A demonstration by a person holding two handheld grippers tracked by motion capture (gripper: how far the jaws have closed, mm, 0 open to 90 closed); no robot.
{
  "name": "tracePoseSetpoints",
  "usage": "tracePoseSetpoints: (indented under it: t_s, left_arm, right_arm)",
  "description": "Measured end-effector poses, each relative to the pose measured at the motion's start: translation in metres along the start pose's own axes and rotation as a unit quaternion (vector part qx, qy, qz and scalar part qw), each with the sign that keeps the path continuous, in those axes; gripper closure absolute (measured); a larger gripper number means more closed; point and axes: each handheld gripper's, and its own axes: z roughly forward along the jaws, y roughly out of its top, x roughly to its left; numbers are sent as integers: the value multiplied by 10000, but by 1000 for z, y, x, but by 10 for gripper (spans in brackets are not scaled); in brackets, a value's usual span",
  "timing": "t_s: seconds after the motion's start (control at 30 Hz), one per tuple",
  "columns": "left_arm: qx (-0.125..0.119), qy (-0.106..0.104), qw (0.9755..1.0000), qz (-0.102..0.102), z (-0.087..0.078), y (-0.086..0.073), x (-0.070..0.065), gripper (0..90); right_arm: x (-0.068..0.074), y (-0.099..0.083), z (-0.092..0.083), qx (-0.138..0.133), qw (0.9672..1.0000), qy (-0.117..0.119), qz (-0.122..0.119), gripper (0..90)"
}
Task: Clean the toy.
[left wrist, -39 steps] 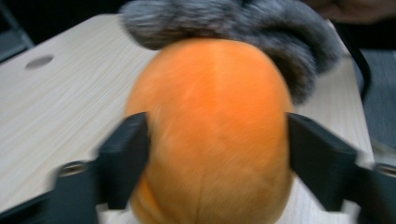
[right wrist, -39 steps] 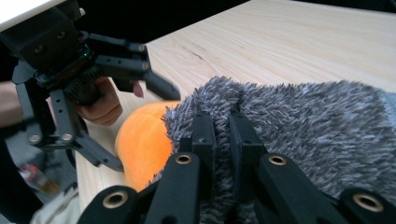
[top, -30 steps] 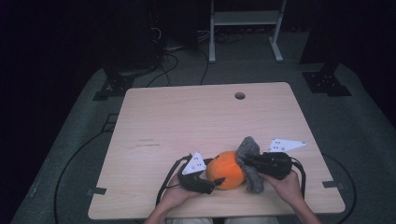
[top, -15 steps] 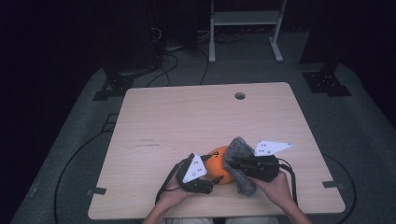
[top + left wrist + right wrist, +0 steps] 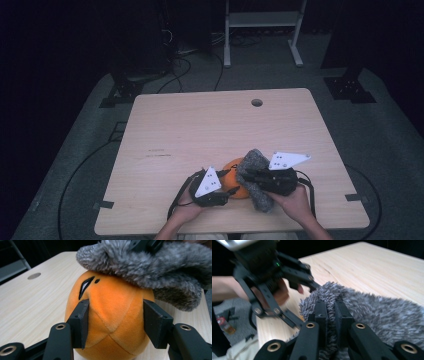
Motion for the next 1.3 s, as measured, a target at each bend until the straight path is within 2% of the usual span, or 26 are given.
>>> tracePoseSetpoints:
  t_s: [0.03,0.07,0.1,0.13,0.17,0.2,0.27,0.3,0.33,0.37,0.47,0.5,0.53,0.57,0.7,0.8,0.83,0.93,0.97,1.03,1.07,1.1,1.13,1.17,1.23,1.3]
  left_arm:
    - [22,-8,10000,-35,-1,-1,1,435]
    - [22,-8,10000,-35,-1,-1,1,434]
    - [44,-20,10000,-38,-2,-1,2,434]
    - [55,-63,9999,-55,-3,-2,3,429]
    - [55,-63,9999,-55,-3,-2,3,415]
    - [43,-96,9998,-151,-3,-2,4,415]
    - [-35,-151,9992,-372,-2,0,6,279]
    - [-123,-147,9978,-637,0,1,7,230]
    - [-123,-147,9978,-637,0,1,7,206]
    - [-82,-8,9973,-727,2,1,7,196]
    - [-33,-138,9963,-849,1,0,9,235]
    - [-27,-161,9965,-825,0,0,8,242]
    - [-48,-162,9965,-821,0,0,8,242]
    - [-65,-175,9952,-962,0,0,8,235]
    - [-1,-118,9948,-1009,0,0,9,232]
    - [13,-141,9932,-1157,-2,-1,13,251]
    - [37,-88,9944,-1055,-3,-2,12,308]
    - [94,-14,9962,-862,-2,-1,12,340]
    - [89,-7,9976,-681,-2,-1,11,335]
    - [53,-22,9976,-695,-2,-1,11,323]
    - [-1,-61,9971,-757,-2,0,11,254]
    - [-149,-104,9953,-947,-2,2,11,220]
    - [-149,-104,9953,-947,-2,2,11,215]
    - [-224,-127,9941,-1054,-1,2,12,218]
    - [-186,-15,9951,-967,2,3,11,278]
    - [-141,31,9958,-908,3,2,10,296]
  right_arm:
    - [-12,-4,-3,15,9997,-33,234,818]
    - [-12,-4,-3,15,9997,-33,234,818]
    - [-16,-6,-7,-31,9994,-218,264,818]
    - [-26,-11,-15,-119,9977,-328,580,818]
    - [-26,-11,-15,-119,9977,-328,580,818]
    - [-28,-13,-17,-99,9973,-341,641,818]
    - [-31,-18,-15,-96,9965,-275,786,817]
    - [-31,-18,-13,-81,9964,-262,803,817]
    - [-31,-18,-13,-81,9964,-262,803,817]
    - [-30,-18,-12,-60,9963,-224,827,816]
    - [-26,-19,-13,-48,9963,-216,826,815]
    - [-18,-21,-14,31,9972,-233,704,816]
    - [-18,-21,-14,31,9972,-233,704,816]
    - [-13,-19,-14,107,9978,-187,631,817]
    - [-5,-13,-9,136,9982,-77,577,817]
    - [1,-10,-3,141,9986,-11,511,817]
    - [-1,-10,-3,116,9986,8,510,817]
    - [-3,-9,-6,-54,9990,12,445,815]
    - [-3,-5,-9,-285,9991,-213,229,814]
    - [-5,-3,-8,-260,9992,-203,247,814]
    - [-5,-2,-3,-158,9994,-238,199,815]
    - [-5,-3,0,-123,9995,-209,225,815]
    - [-5,-3,0,-123,9995,-209,225,815]
    - [-3,-6,4,-87,9996,-118,224,815]
    - [-1,-7,4,-102,9995,-222,182,814]
    - [-3,-7,2,-120,9993,-295,184,814]
